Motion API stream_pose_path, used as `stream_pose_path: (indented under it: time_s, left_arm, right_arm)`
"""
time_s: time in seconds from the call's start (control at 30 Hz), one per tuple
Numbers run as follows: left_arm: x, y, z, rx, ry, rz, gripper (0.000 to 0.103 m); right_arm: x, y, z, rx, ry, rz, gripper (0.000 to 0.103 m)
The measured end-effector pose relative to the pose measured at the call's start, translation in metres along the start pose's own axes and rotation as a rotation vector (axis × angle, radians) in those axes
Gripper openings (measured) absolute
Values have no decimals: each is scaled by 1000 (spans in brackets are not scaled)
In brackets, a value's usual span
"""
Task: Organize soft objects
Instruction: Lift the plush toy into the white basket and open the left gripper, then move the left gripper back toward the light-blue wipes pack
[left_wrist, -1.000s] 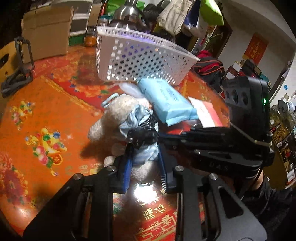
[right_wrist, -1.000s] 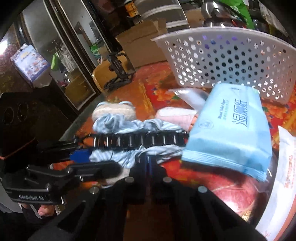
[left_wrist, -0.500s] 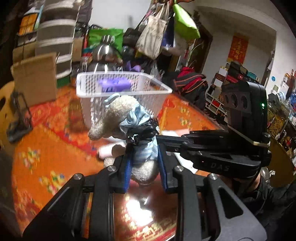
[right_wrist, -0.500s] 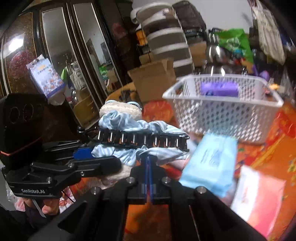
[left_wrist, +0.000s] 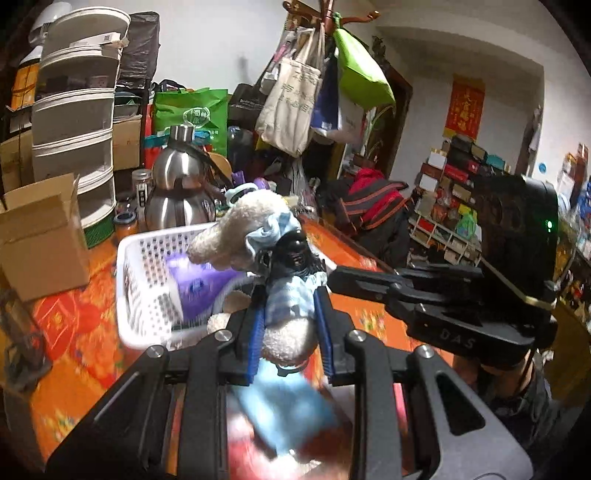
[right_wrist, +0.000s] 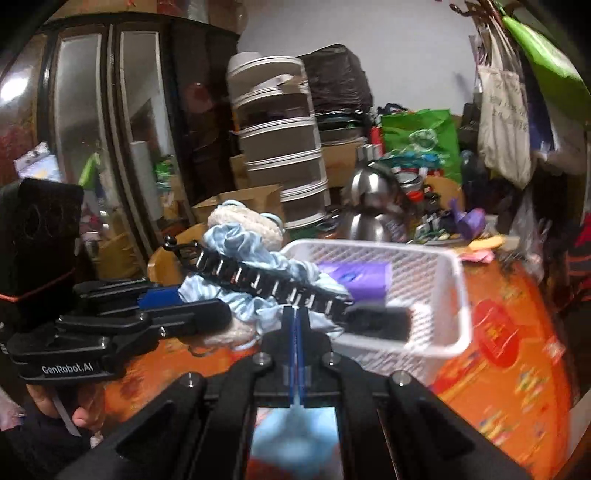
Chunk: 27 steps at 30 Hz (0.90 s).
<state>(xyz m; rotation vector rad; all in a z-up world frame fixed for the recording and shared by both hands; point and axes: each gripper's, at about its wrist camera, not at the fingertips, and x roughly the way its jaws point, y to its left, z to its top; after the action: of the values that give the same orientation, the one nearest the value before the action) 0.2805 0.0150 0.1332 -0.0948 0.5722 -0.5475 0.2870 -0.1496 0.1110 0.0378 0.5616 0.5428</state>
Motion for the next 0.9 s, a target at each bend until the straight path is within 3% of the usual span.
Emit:
stream_pose_path:
  time_s: [0.23, 0.43, 0.53, 0.6, 0.63, 0.67, 0.73, 0.8, 0.87, 0.9]
  left_arm:
    - [92, 41, 34, -68, 67, -6, 23]
    - [147, 63, 14, -104, 145, -15, 24]
    - [160, 71, -2, -106, 173, 25, 25]
    - [167, 77, -8, -110, 194, 53, 31]
    - [167, 80, -10, -109, 195, 77, 43]
    - [167, 81, -11, -100, 184, 116, 65]
    - [162, 83, -14, -93, 156, 177, 92]
    - [155, 86, -13, -93, 124, 194, 95]
    - [148, 89, -14, -112, 120, 192, 95]
    - [143, 89, -14, -116, 121, 190, 95]
  right_arm:
    - [52, -52, 24, 43, 87, -54, 0]
    - [94, -78, 3, 75, 174, -81, 0]
    - [108, -83, -10, 78, 213, -86, 0]
    - [113, -83, -16, 78, 227, -87, 0]
    - [114, -82, -18, 77, 231, -89, 0]
    - [114, -83, -19, 84, 232, -88, 0]
    - [113, -84, -20, 94, 224, -88, 0]
    - [110, -86, -19, 109, 223, -87, 6]
    - [106, -86, -19, 111, 216, -93, 27]
    - [104, -87, -19, 111, 210, -98, 44]
